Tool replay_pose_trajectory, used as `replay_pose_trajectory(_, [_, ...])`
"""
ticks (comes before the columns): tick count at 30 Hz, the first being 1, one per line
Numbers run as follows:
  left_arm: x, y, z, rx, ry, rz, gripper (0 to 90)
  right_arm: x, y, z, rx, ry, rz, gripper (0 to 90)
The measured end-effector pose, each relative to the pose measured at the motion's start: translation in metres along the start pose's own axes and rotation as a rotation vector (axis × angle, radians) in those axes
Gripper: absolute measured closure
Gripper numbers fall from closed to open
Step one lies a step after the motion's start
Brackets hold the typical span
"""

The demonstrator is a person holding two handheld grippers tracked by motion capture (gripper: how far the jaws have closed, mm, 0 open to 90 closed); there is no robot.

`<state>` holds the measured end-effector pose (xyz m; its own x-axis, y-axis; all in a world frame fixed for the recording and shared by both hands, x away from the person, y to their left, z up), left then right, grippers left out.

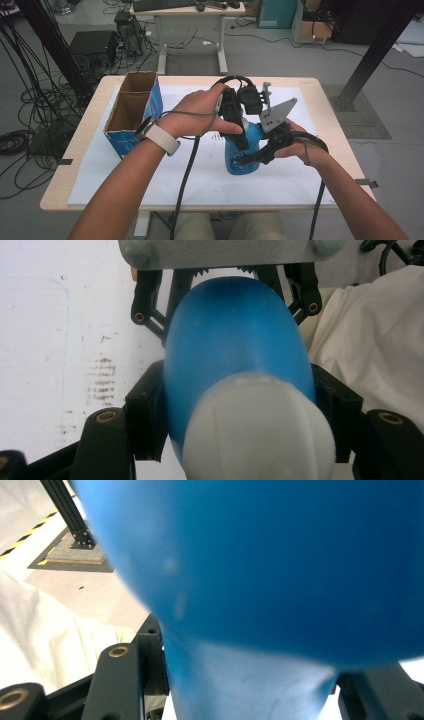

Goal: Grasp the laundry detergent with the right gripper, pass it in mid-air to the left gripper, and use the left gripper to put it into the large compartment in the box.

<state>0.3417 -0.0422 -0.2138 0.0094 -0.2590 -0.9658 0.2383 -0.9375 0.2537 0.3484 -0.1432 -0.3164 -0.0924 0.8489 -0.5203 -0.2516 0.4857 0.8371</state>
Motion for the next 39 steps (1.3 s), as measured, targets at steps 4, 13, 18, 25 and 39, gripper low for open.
replay_pose_trajectory(4, [0.0, 0.0001, 0.0001, 0.0, 0.001, -0.001, 36.9, -0.0003, -0.0001, 0.0, 0.001, -0.003, -0.001, 43.2])
replay_pose_trajectory(13, [-0.0008, -0.0005, -0.0001, -0.003, -0.003, -0.001, 36.9, 0.0004, 0.0006, 0.0001, -0.003, 0.002, 0.006, 43.1])
replay_pose_trajectory(18, [-0.0007, -0.0013, -0.0003, -0.006, -0.002, 0.002, 36.9, 0.0011, 0.0008, 0.0002, 0.0, 0.002, 0.005, 43.1])
replay_pose_trajectory(25, [-0.0004, -0.0019, -0.0008, -0.008, -0.004, -0.003, 36.9, 0.0023, 0.0007, 0.0006, -0.001, 0.007, 0.006, 43.0])
replay_pose_trajectory(39, [0.002, -0.0023, -0.0032, -0.017, -0.014, -0.011, 37.1, 0.0056, -0.0015, 0.0014, 0.01, 0.013, 0.021, 42.6])
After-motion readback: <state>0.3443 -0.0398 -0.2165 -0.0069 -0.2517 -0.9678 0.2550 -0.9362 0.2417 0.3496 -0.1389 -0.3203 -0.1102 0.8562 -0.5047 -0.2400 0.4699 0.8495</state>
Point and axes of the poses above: each handheld gripper's, and its own axes: x roughly forward along the jaws, y roughly out of its top, z roughly to its right, the point moved 4 cm from there along x, roughly forward along the jaws, and after that the axes turned 13 degrees about -x, right-handed, at the moved point
